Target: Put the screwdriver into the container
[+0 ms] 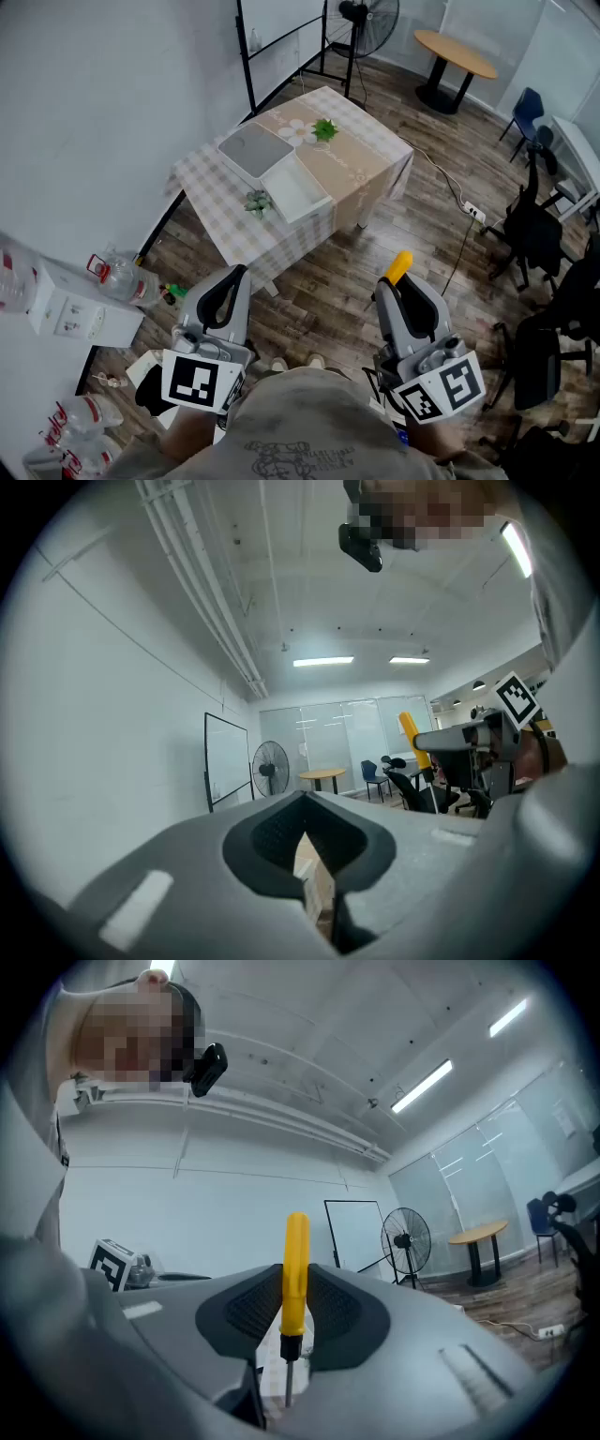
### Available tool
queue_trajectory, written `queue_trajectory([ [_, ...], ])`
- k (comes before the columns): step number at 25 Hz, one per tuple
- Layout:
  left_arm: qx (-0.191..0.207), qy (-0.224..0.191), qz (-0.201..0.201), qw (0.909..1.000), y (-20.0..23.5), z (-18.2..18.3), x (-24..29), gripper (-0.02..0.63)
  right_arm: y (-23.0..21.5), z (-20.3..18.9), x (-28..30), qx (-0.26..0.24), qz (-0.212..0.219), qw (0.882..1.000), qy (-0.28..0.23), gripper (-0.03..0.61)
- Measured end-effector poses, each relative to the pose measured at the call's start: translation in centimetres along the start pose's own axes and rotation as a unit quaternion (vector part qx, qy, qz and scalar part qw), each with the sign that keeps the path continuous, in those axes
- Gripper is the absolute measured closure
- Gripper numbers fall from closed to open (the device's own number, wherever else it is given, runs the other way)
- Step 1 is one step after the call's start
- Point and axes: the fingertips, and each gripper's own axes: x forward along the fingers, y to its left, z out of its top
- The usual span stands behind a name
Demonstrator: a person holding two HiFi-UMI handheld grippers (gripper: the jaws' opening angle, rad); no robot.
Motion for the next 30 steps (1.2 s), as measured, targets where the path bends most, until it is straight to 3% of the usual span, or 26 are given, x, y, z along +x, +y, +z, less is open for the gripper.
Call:
queue_trajectory([
  [30,0.001,0.014,-0.008,0.9999,-3.8,-0.7,2.3,0.614,-3.5,-1.8,-1.9,0.019,0.009,0.999,0.035,0.471],
])
